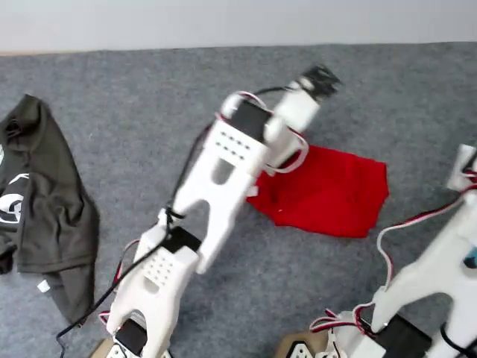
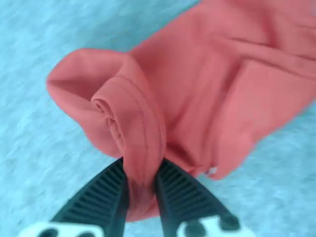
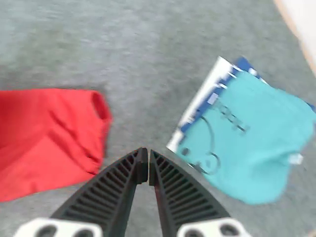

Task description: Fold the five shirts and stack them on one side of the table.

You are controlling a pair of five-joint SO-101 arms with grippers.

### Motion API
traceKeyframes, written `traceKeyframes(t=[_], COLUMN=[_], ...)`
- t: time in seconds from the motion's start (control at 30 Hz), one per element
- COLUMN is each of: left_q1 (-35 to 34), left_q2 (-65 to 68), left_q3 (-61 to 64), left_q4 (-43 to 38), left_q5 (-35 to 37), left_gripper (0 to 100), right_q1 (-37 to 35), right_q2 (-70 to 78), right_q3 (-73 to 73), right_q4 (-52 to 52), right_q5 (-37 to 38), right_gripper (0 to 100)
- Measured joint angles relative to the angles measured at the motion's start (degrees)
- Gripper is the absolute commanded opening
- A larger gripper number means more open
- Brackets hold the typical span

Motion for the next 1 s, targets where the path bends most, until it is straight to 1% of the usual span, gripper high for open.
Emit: traceKeyframes(t=[0.17, 0.33, 0.4, 0.5, 0.73, 0.83, 1.0], left_q1=[5.8, 10.1, 11.3, 11.6, 12.5, 12.5, 13.8], left_q2=[0.1, 3.4, 4.5, 6.2, 10.5, 11.2, 11.2], left_q3=[0.0, 0.0, -0.1, -2.0, -7.9, -10.1, -12.3], left_q4=[-3.3, -4.9, -5.5, -5.8, -5.8, -5.8, -5.8], left_q5=[0.0, 0.2, 1.6, 3.3, 3.8, 5.6, 6.5], left_gripper=[0, 0, 0, 0, 0, 0, 0], right_q1=[7.4, 13.3, 14.7, 15.6, 15.8, 15.8, 15.8], right_q2=[0.0, 0.0, 0.0, 0.0, 0.0, 0.0, 0.0], right_q3=[3.1, 5.2, 5.2, 5.2, 5.2, 5.2, 5.2], right_q4=[0.0, 0.0, 0.0, 0.0, 0.0, 0.0, 0.0], right_q5=[3.3, 6.0, 7.1, 7.9, 8.0, 8.0, 8.0], right_gripper=[1.0, 1.0, 1.0, 1.0, 1.0, 1.0, 1.0])
